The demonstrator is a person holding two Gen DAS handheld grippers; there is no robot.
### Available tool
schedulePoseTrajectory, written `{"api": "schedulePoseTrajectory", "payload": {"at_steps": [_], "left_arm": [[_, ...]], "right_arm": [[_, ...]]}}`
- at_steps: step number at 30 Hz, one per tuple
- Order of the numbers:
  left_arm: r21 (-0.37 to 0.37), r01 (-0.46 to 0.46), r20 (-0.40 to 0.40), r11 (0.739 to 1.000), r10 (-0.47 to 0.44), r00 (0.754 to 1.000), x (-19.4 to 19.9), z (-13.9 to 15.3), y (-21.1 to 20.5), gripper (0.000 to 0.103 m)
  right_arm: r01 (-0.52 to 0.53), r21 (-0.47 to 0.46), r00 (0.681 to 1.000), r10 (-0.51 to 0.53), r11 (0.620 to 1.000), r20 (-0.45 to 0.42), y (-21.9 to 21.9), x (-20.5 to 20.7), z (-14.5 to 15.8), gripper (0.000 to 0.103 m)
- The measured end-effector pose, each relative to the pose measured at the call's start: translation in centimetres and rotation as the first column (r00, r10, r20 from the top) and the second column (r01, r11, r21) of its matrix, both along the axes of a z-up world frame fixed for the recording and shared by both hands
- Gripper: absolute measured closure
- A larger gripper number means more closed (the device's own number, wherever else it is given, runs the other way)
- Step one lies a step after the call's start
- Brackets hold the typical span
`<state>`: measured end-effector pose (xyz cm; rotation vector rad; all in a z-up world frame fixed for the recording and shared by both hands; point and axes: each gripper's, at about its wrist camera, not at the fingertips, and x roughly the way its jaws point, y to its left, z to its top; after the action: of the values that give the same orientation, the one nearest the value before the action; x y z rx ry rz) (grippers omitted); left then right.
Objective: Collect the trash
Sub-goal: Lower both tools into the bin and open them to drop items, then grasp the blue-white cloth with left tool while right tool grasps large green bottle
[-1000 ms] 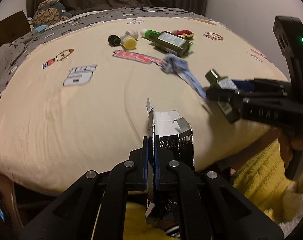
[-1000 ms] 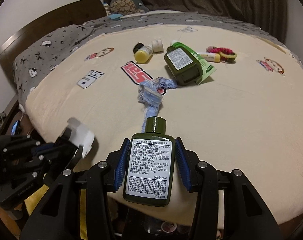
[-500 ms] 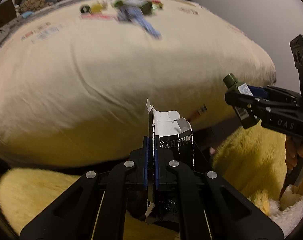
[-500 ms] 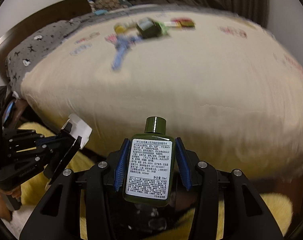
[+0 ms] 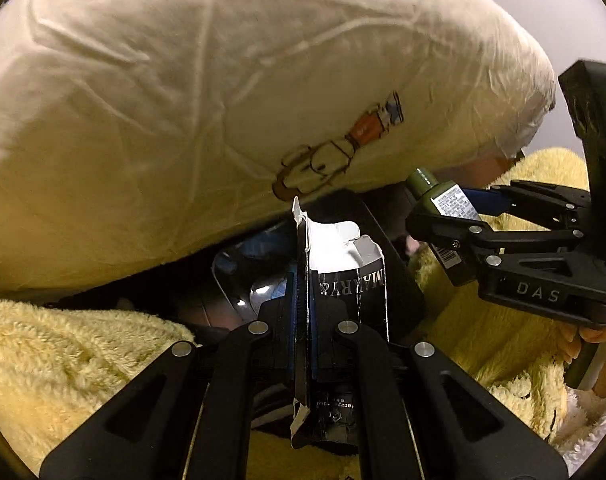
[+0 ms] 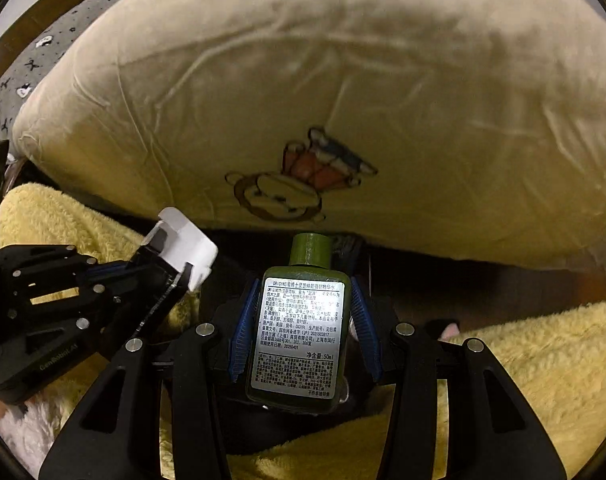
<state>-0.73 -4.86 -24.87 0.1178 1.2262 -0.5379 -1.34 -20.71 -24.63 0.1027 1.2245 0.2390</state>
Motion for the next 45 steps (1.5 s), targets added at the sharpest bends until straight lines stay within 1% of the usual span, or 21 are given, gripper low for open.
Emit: {"api": "schedulePoseTrajectory", "payload": {"at_steps": [3, 6, 8, 9, 10, 11, 15, 16, 17, 19, 21, 23, 25, 28, 29, 33, 36, 38, 42, 45], "left_arm": [[0.004, 0.016, -0.017, 1.000, -0.016, 1.000, -0.1, -0.4, -0.4, 0.099], [0.006, 0.025, -0.032, 1.000, -0.025, 0.999, 0.2, -0.5, -1.0, 0.095], [0.009, 0.022, -0.034, 1.000, -0.022, 0.999, 0.1, -0.6, -1.0, 0.076], [0.009, 0.019, -0.033, 1.000, -0.019, 0.999, 0.1, -0.5, -1.0, 0.073], [0.007, 0.017, -0.032, 1.000, -0.017, 0.999, 0.1, -0.4, -0.9, 0.069], [0.006, 0.016, -0.030, 1.000, -0.016, 0.999, 0.0, -0.4, -0.8, 0.066], [0.007, 0.005, -0.011, 1.000, -0.005, 1.000, 0.1, 0.1, -0.5, 0.061], [0.008, 0.000, -0.003, 1.000, 0.000, 1.000, 0.1, 0.3, -0.3, 0.059], [0.008, -0.007, 0.007, 1.000, 0.007, 1.000, 0.2, 0.7, -0.2, 0.055], [0.009, -0.019, 0.031, 1.000, 0.019, 0.999, 0.5, 1.4, 0.2, 0.052], [0.009, -0.037, 0.073, 0.999, 0.036, 0.997, 0.7, 2.7, 0.8, 0.049], [0.009, -0.059, 0.126, 0.998, 0.057, 0.990, 1.1, 4.4, 1.4, 0.044], [0.005, -0.080, 0.191, 0.997, 0.077, 0.979, 1.6, 6.6, 2.0, 0.039], [-0.003, -0.097, 0.257, 0.995, 0.094, 0.962, 2.6, 8.9, 2.5, 0.033], [0.000, -0.105, 0.285, 0.994, 0.101, 0.953, 3.2, 9.9, 2.6, 0.033], [0.006, -0.127, 0.355, 0.992, 0.116, 0.928, 5.5, 12.4, 2.7, 0.032], [0.004, -0.141, 0.386, 0.990, 0.128, 0.913, 8.1, 13.9, 3.1, 0.032], [-0.007, -0.150, 0.389, 0.989, 0.141, 0.911, 10.1, 14.4, 3.1, 0.032], [-0.062, -0.161, 0.360, 0.985, 0.173, 0.917, 13.6, 14.8, 3.0, 0.033], [-0.080, -0.139, 0.356, 0.987, 0.159, 0.921, 15.6, 14.8, 2.4, 0.033]], "right_arm": [[-0.003, 0.007, 1.000, 0.003, 1.000, -0.015, -0.1, -0.1, -0.1, 0.057], [0.012, 0.012, 1.000, -0.012, 1.000, -0.024, -0.9, -0.3, -0.5, 0.056], [0.023, 0.013, 1.000, -0.023, 1.000, -0.022, -1.1, -0.2, -0.4, 0.055], [0.031, 0.013, 0.999, -0.031, 0.999, -0.019, -1.3, -0.2, -0.3, 0.052], [0.037, 0.014, 0.999, -0.037, 0.999, -0.017, -1.5, -0.1, -0.2, 0.047], [0.046, 0.017, 0.999, -0.046, 0.999, -0.011, -1.8, -0.2, 0.0, 0.046], [0.063, 0.024, 0.998, -0.063, 0.998, 0.011, -2.3, 0.2, 0.8, 0.045], [0.066, 0.026, 0.998, -0.067, 0.997, 0.017, -2.4, 0.4, 1.1, 0.044], [0.073, 0.028, 0.997, -0.074, 0.997, 0.028, -2.6, 0.4, 1.4, 0.043], [0.082, 0.032, 0.995, -0.084, 0.996, 0.049, -3.0, 0.4, 2.2, 0.035], [0.094, 0.046, 0.991, -0.097, 0.995, 0.090, -3.4, 0.5, 3.4, 0.031], [0.104, 0.053, 0.985, -0.110, 0.993, 0.130, -3.5, 0.9, 4.7, 0.027], [0.111, 0.046, 0.978, -0.118, 0.993, 0.173, -3.7, 1.2, 6.1, 0.024], [0.119, 0.018, 0.965, -0.120, 0.993, 0.232, -4.2, 2.2, 8.0, 0.023], [0.124, 0.005, 0.959, -0.121, 0.992, 0.257, -4.4, 2.8, 8.9, 0.023], [0.137, -0.024, 0.936, -0.121, 0.990, 0.330, -4.8, 4.9, 11.2, 0.023], [0.150, -0.023, 0.926, -0.132, 0.988, 0.352, -5.1, 6.6, 12.1, 0.023], [0.148, -0.011, 0.923, -0.134, 0.989, 0.360, -5.7, 7.6, 12.7, 0.023], [0.128, 0.004, 0.925, -0.121, 0.992, 0.360, -5.9, 9.8, 13.4, 0.023], [0.107, 0.016, 0.928, -0.106, 0.994, 0.357, -5.4, 10.7, 13.5, 0.023]]}}
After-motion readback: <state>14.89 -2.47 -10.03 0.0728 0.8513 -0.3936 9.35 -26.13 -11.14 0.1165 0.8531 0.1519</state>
